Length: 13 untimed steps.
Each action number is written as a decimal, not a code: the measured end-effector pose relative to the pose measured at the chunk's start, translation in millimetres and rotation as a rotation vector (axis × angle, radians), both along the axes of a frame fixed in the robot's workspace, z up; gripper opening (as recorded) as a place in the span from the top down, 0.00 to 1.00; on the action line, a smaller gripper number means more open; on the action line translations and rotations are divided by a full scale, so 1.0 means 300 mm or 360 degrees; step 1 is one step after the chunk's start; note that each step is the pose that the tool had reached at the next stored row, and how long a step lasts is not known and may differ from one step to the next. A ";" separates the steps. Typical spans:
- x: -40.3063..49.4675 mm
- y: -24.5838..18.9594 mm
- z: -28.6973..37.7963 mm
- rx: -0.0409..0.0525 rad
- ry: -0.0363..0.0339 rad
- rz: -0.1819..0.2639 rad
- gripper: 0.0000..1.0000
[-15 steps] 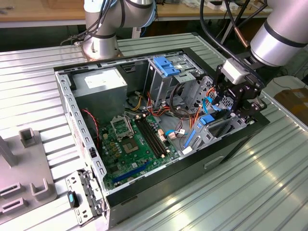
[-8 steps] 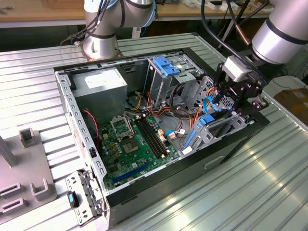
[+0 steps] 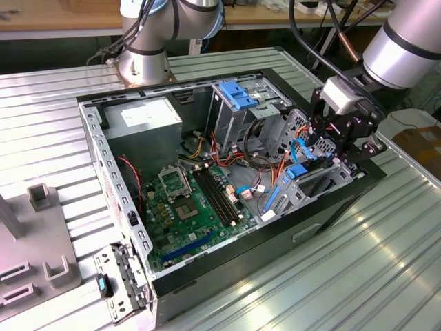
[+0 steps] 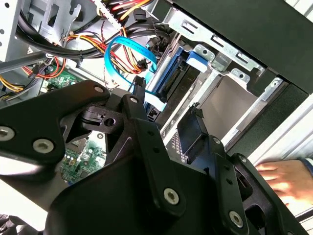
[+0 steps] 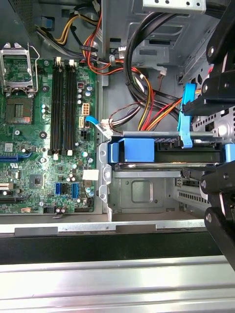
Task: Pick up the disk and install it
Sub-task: 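Insert the first disk wire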
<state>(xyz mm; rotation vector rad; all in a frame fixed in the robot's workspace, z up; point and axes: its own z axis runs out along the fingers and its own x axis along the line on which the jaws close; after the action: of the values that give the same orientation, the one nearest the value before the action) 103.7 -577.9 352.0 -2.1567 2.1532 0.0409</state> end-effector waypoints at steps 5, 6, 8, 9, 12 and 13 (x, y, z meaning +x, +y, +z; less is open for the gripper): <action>0.000 0.000 0.001 0.0000 0.0000 0.0000 0.46; 0.000 0.000 0.001 0.0000 0.0000 0.0000 0.46; 0.000 0.000 0.001 0.0000 0.0000 0.0003 0.46; 0.000 0.000 0.001 0.0000 0.0000 0.0007 0.46; 0.002 0.000 0.001 0.0000 0.0000 0.0045 0.46; 0.005 0.001 0.001 0.0000 0.0000 0.0056 0.46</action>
<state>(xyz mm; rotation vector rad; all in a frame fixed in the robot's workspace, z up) 105.3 -577.7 352.2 -2.1949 2.1150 0.0433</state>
